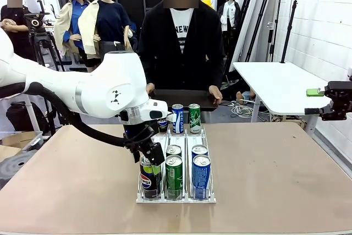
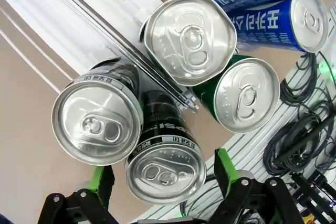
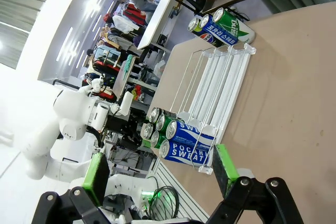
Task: Retrieve and hand over the desired beverage to the person.
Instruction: Pick up a can of the same type that the person held from the Automatic Can Dispenser.
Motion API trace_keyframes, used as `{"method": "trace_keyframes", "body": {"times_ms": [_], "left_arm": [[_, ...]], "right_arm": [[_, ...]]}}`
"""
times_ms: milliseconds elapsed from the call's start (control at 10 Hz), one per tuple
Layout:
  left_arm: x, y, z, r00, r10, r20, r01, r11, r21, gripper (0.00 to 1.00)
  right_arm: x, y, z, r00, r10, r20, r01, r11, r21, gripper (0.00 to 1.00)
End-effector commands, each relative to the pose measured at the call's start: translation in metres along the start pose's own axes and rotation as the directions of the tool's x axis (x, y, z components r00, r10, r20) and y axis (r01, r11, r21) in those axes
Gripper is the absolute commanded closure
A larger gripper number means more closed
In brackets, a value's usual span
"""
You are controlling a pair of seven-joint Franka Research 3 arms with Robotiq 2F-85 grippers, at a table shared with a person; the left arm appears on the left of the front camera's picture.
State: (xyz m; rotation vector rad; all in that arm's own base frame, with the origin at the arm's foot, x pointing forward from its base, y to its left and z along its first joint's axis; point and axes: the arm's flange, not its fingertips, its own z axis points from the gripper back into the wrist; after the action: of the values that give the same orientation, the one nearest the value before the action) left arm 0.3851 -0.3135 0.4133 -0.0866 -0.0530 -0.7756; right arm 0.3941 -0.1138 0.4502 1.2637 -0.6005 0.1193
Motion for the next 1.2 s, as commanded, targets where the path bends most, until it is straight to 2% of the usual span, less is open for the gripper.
{"method": "trace_keyframes", "body": {"times_ms": [0, 300, 400, 600, 800, 1100], "left_arm": [[0.0017, -0.0054, -0.0038, 1.000, 0.016, 0.021, -0.017, 0.998, 0.057, 0.00], [0.0057, -0.0072, -0.0068, 0.999, 0.033, 0.040, -0.037, 0.993, 0.110, 0.00], [0.0069, -0.0079, -0.0084, 0.998, 0.048, 0.035, -0.052, 0.991, 0.120, 0.03], [0.0079, -0.0090, -0.0120, 0.997, 0.072, 0.023, -0.074, 0.990, 0.120, 0.14], [0.0095, -0.0081, -0.0130, 0.996, 0.083, 0.011, -0.084, 0.991, 0.109, 0.37], [0.0100, -0.0084, -0.0128, 0.995, 0.097, 0.000, -0.096, 0.988, 0.117, 0.89]], "right_arm": [[-0.0006, 0.0006, -0.0004, 1.000, 0.002, 0.003, -0.002, 1.000, -0.005, 0.00], [-0.0006, 0.0006, -0.0004, 1.000, 0.002, 0.003, -0.002, 1.000, -0.005, 0.00], [-0.0006, 0.0006, -0.0004, 1.000, 0.002, 0.003, -0.002, 1.000, -0.005, 0.00], [-0.0006, 0.0006, -0.0004, 1.000, 0.002, 0.003, -0.002, 1.000, -0.005, 0.00], [-0.0006, 0.0006, -0.0004, 1.000, 0.002, 0.003, -0.002, 1.000, -0.005, 0.00], [-0.0006, 0.0006, -0.0004, 1.000, 0.002, 0.003, -0.002, 1.000, -0.005, 0.00]]}}
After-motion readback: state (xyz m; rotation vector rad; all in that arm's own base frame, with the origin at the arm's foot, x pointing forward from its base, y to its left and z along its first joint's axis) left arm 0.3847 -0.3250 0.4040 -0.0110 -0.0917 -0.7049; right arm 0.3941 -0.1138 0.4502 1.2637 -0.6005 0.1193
